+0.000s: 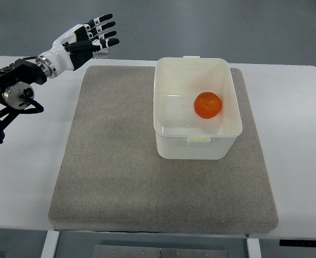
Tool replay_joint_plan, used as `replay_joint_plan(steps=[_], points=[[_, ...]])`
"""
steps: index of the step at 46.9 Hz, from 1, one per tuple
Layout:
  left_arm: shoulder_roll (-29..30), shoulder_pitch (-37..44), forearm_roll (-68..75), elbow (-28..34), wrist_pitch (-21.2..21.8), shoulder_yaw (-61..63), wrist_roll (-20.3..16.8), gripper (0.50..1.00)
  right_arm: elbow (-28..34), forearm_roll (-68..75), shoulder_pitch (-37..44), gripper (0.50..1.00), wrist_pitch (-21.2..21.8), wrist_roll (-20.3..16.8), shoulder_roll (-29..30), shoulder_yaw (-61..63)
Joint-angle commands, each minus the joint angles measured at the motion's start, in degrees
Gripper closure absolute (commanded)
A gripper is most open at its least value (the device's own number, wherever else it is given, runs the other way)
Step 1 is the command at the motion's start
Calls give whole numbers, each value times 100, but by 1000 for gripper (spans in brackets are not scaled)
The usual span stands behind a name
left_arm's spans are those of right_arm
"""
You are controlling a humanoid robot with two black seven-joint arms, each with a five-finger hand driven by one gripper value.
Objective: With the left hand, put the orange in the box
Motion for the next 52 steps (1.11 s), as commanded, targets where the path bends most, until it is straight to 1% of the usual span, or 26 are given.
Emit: replay_joint_plan(steps=[1,6,9,16,19,26,52], points=[[-6,78,-483,233,-365,-81,178,506,0,0,0,574,0,0,0,0],[3,175,-967,427,-568,-116,810,506,0,0,0,574,0,0,0,0],[3,210,-1160,541,-708,-239,1039,506,0,0,0,574,0,0,0,0],[3,201,-1240,980,-1112,-450,1383,506,0,0,0,574,0,0,0,0],[3,175,-1249,1200,-1132,-468,1479,506,0,0,0,574,0,0,0,0],[-15,157,-1205,1543,-1132,-450,1480,506,0,0,0,574,0,0,0,0],[3,-142,-1161,1579,-1132,-450,1374,506,0,0,0,574,0,0,0,0]])
